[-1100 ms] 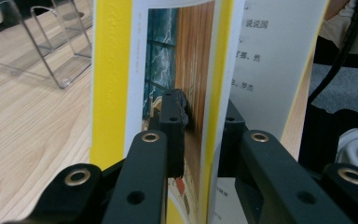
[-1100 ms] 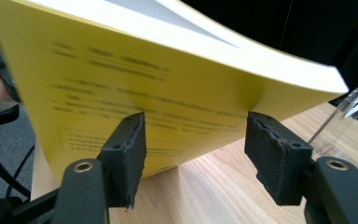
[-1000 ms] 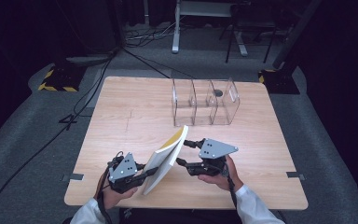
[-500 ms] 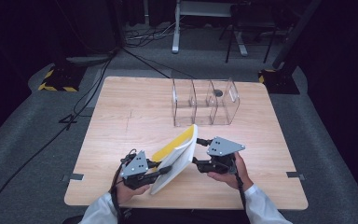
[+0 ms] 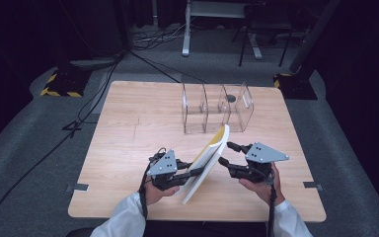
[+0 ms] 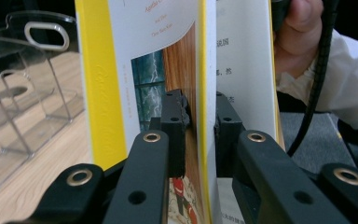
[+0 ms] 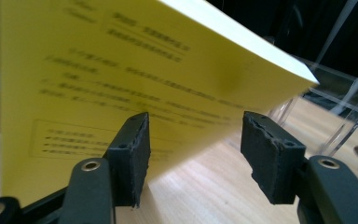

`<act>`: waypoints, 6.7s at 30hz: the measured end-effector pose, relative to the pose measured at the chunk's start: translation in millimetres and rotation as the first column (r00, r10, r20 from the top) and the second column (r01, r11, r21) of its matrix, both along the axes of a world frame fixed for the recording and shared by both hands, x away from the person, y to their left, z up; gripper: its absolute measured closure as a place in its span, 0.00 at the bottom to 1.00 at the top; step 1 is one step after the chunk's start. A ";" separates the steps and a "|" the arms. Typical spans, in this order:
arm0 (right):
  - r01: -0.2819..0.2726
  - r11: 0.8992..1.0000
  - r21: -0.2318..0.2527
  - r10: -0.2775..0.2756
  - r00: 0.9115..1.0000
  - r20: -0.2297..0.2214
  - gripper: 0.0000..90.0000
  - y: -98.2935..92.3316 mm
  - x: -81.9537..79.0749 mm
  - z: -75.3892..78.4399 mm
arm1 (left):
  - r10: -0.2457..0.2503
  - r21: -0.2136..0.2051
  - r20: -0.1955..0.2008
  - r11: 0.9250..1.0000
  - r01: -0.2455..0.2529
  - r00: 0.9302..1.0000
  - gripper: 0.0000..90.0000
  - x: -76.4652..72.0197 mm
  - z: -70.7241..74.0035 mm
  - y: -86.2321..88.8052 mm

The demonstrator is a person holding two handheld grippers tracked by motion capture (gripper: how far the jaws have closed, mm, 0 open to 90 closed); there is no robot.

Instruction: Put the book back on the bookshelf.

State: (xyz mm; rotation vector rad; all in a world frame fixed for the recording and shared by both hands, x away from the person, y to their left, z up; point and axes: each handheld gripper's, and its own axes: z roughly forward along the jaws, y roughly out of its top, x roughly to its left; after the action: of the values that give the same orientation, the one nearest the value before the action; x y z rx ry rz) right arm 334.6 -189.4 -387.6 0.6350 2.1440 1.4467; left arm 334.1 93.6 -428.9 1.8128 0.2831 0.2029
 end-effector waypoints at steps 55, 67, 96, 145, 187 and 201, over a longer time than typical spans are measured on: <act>-0.164 0.977 -0.136 0.156 0.985 -0.072 0.37 64.9 -7.0 -50.3 | 0.163 0.192 -0.041 0.969 -0.152 0.986 0.54 -49.6 -29.7 30.6; -0.098 0.990 -0.105 0.088 0.992 -0.096 0.35 32.7 13.4 -50.8 | 0.164 0.202 -0.046 0.968 -0.152 0.985 0.82 -36.4 -27.8 47.0; -0.331 0.942 -0.060 0.315 0.930 -0.188 0.50 27.7 34.3 -73.9 | 0.048 0.185 -0.070 0.982 -0.034 0.996 0.83 -7.3 -28.8 56.7; -0.458 0.888 -0.039 0.453 0.887 -0.091 0.84 21.5 7.3 -66.6 | -0.017 0.140 -0.086 0.990 0.029 0.996 0.74 3.2 -27.8 64.3; -0.279 0.960 0.002 0.279 0.958 -0.066 0.85 -23.8 -5.3 -64.8 | 0.055 0.204 -0.051 0.978 -0.043 0.997 0.52 21.4 -27.4 27.3; -0.218 0.976 0.013 0.219 0.973 -0.074 0.84 -29.1 -0.1 -65.4 | 0.245 0.384 -0.095 0.903 -0.191 0.965 0.23 17.5 -45.7 78.2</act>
State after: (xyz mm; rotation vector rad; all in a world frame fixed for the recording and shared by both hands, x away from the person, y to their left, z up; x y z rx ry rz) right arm 334.4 -218.5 -453.0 0.4727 2.3300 1.5641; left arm 351.5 171.9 -474.6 2.1761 0.5838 0.3022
